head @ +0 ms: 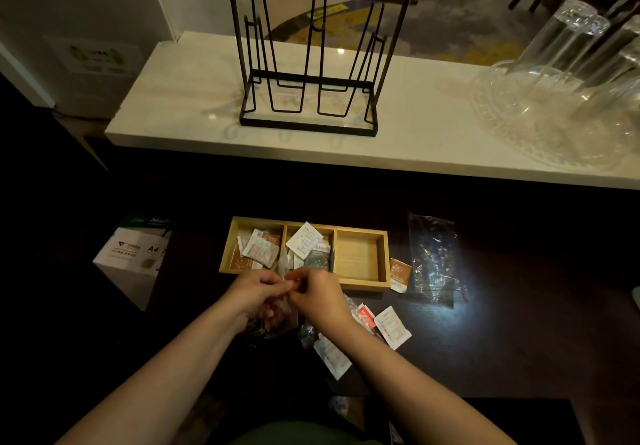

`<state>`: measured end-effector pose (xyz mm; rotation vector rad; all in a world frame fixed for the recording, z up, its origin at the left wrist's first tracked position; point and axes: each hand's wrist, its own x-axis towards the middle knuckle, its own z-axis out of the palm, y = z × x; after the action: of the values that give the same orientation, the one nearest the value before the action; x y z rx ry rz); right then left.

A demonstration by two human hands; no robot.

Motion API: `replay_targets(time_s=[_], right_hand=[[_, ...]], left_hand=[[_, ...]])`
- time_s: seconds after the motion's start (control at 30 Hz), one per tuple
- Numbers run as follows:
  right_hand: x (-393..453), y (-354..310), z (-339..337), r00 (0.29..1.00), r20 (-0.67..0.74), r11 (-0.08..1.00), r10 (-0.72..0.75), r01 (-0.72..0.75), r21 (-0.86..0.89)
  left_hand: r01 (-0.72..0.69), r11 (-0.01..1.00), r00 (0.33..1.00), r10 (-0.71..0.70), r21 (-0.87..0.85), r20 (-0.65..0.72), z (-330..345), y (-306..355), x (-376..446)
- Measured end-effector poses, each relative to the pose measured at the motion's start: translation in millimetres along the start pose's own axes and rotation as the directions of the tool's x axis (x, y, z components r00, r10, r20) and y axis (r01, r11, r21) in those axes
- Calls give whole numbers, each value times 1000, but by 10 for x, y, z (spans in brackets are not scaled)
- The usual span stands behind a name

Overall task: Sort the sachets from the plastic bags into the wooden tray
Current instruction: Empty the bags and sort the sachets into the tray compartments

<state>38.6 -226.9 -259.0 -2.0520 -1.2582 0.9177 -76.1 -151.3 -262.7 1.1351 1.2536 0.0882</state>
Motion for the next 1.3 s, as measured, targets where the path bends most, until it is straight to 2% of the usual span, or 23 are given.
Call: replay_targets(time_s=[0.1,0.2,0.3,0.47,0.6,0.7,0.87,1.03,1.13,1.23,1.3], right_hand=[[6,-3,-71,999,34,996,27,-30,80],[-15,-1,-122,990,125,978,59,-83,192],[-29,-14,-96,987,158,992,28,-47,115],[-25,63,-145,984,149,930,100,-146,337],[-27,105,-107,972,128,871,197,-234,432],[-30,118,-40,953,119,834,278,-301,463],[11,58,-2,973,15,940,230,-226,257],[37,35,-33,979,42,965,201,-205,166],[17,65,-71,977,-38,975,209,-205,89],[30,182,-198,954,-101,954,282,-268,132],[45,232,-247,955,-154,967,252,-244,73]], left_hand=[[66,992,997,-61,-110,51,-4,10,-24],[103,978,994,-92,-183,66,-22,19,-43],[139,964,988,-121,-226,94,-43,15,-58],[96,967,991,-70,-236,116,-42,5,-63],[52,970,995,-30,-236,94,0,-13,-91],[-13,987,999,18,-157,32,45,-1,-108],[-124,987,991,127,101,-28,103,20,-106],[-138,943,988,151,301,-22,137,33,-126],[-133,919,985,166,371,-57,124,40,-172],[-119,900,971,193,419,-138,-28,63,-246],[-128,872,951,243,472,-192,-145,114,-293]])
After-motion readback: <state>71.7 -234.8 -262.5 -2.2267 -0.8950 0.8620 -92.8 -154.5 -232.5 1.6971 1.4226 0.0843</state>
